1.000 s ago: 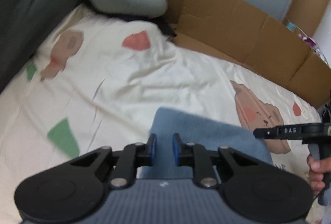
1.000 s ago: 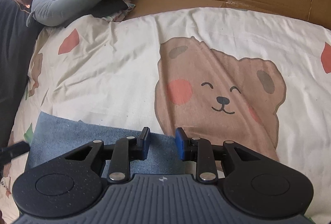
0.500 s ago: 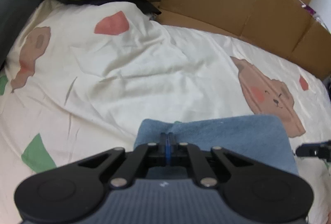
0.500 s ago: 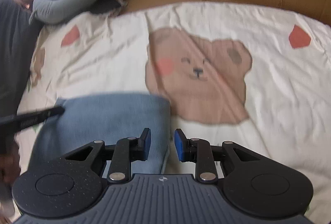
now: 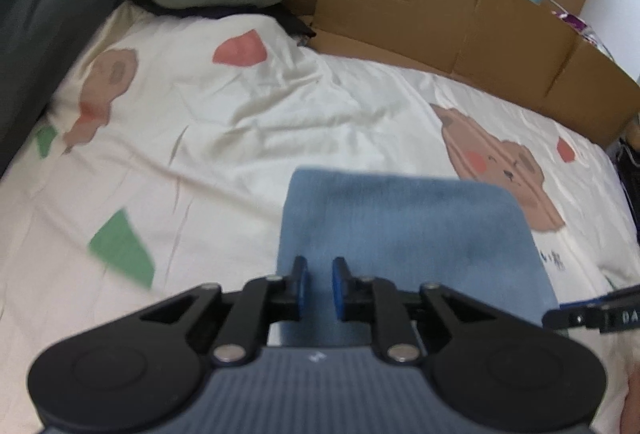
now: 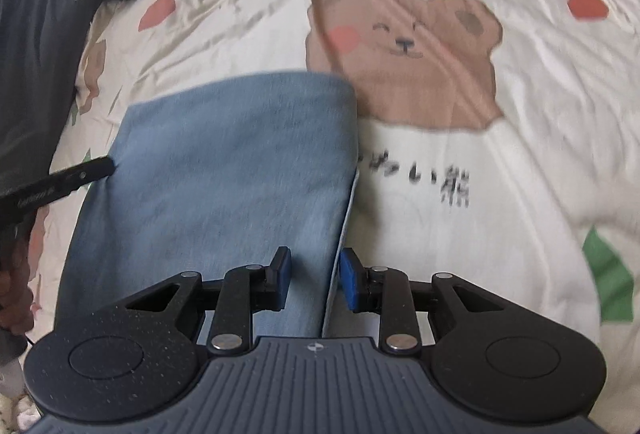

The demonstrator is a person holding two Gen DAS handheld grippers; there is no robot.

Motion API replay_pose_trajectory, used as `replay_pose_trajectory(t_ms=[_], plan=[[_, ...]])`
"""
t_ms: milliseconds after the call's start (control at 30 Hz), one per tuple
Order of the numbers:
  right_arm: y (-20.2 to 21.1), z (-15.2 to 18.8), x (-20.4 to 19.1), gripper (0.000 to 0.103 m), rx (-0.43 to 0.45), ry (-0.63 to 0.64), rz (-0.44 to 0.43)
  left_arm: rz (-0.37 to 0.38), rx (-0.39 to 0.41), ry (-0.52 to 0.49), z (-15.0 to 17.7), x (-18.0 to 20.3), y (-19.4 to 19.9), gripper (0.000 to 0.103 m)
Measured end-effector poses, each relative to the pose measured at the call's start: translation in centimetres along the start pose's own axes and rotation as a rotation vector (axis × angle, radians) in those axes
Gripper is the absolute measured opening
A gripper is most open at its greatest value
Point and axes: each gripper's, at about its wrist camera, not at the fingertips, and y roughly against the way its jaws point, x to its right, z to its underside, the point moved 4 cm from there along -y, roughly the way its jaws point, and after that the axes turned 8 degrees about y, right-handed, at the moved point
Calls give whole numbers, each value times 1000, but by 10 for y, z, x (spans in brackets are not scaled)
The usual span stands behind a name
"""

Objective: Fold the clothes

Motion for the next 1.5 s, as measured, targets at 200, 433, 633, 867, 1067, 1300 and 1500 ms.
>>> replay_pose_trajectory(t_ms=[200,433,633,867,1067,1300,1500], plan=[[1,17,-8,33,-31,10,-3,-35,-72,-7,33,-11,21,38],[-9,19,1,48,-37,-35,-59,10,-96,115,49,-31,24,47],[-20,14,5,51,-15,-102,-137,70,-134,144,57,-32,21,47],[-20,11,7,28,4,-105,-182,116,-141,211,61,-35,18,43],[-2,0,3,17,-1,-111,-174,119,-140,203,61,-29,17,42],[12,-19,1,17,-18,-58,-133,151,-130,267,67,-21,13,42],[25,-43,12,17,-11,15,-98,208,-134,357,70,-7,2,42]])
